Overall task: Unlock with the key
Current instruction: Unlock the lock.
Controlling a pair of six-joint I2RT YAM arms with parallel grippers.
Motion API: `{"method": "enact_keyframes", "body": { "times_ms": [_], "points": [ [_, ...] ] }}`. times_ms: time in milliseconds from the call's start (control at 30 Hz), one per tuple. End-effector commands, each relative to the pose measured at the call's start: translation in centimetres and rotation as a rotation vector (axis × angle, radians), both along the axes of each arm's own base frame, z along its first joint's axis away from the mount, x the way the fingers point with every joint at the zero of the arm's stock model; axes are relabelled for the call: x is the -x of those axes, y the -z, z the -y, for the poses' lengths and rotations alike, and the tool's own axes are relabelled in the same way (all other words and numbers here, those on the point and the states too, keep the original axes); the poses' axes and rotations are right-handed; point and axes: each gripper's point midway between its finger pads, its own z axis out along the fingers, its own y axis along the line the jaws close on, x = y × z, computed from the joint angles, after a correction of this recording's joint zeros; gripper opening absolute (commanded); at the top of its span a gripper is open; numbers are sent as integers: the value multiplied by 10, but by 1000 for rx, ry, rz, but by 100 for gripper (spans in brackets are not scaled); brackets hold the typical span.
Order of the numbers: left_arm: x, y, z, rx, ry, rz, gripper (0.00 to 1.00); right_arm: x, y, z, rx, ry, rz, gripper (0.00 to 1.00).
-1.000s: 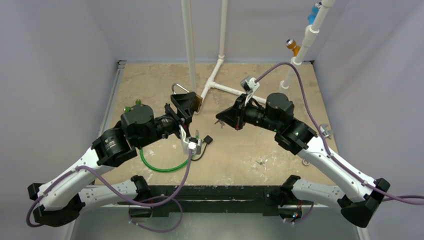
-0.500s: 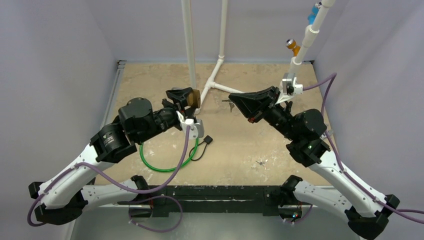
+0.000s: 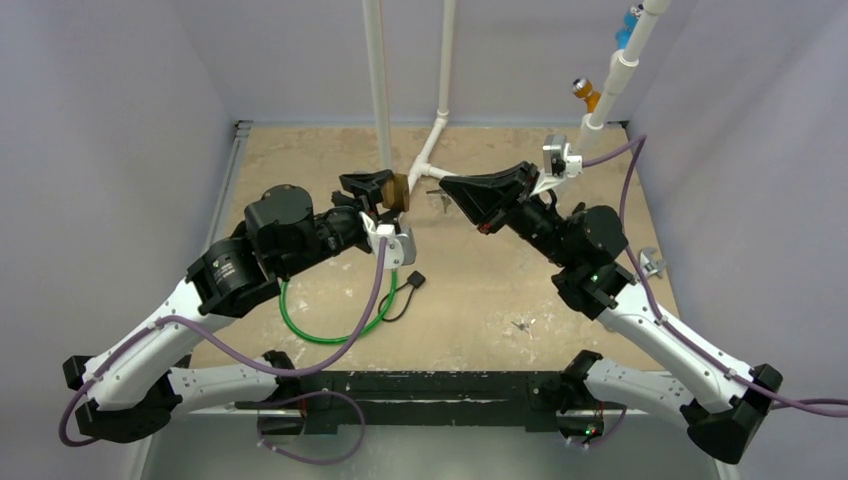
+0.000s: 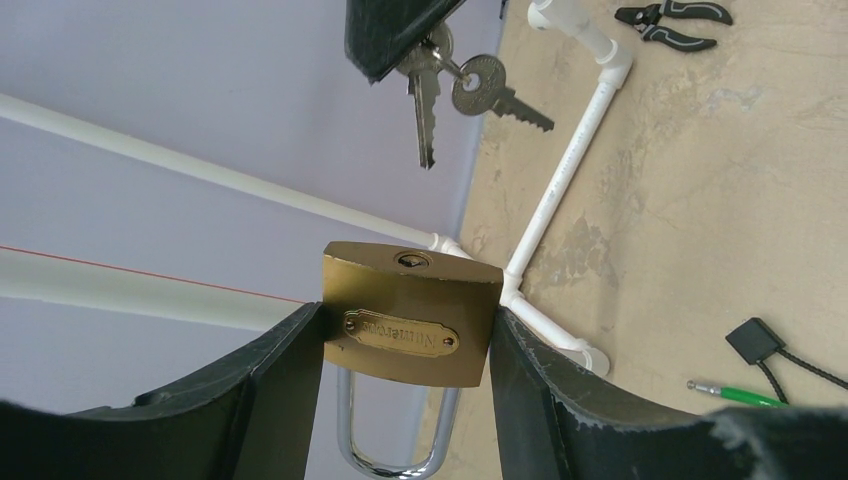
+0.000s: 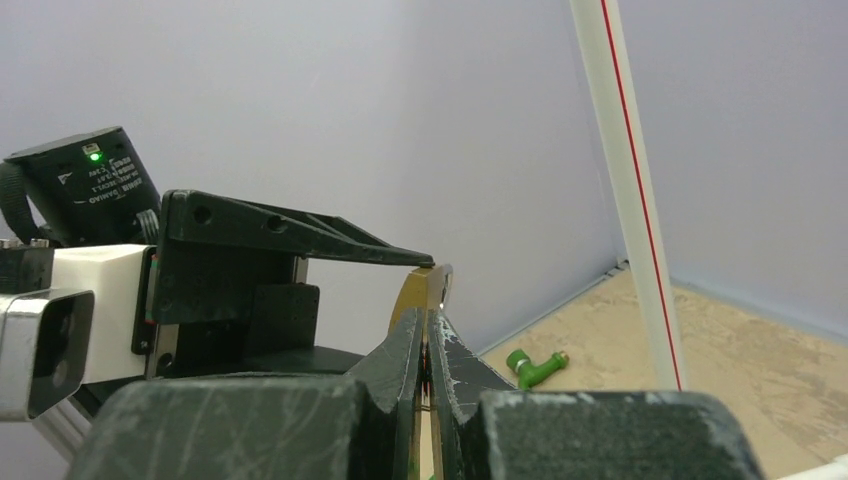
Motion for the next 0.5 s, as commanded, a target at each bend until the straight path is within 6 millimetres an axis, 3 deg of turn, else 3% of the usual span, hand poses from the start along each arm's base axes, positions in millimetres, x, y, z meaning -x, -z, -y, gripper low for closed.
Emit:
{"method": "enact_keyframes", "body": {
  "times_ms": [0,467],
  "points": [
    [4,-53,-1,145,13,76,0,12,-37,2,-70,-34,89,0],
    [0,-54,2,151,5,82,0,13,-34,-14,-46,-65,85,0]
  ]
}}
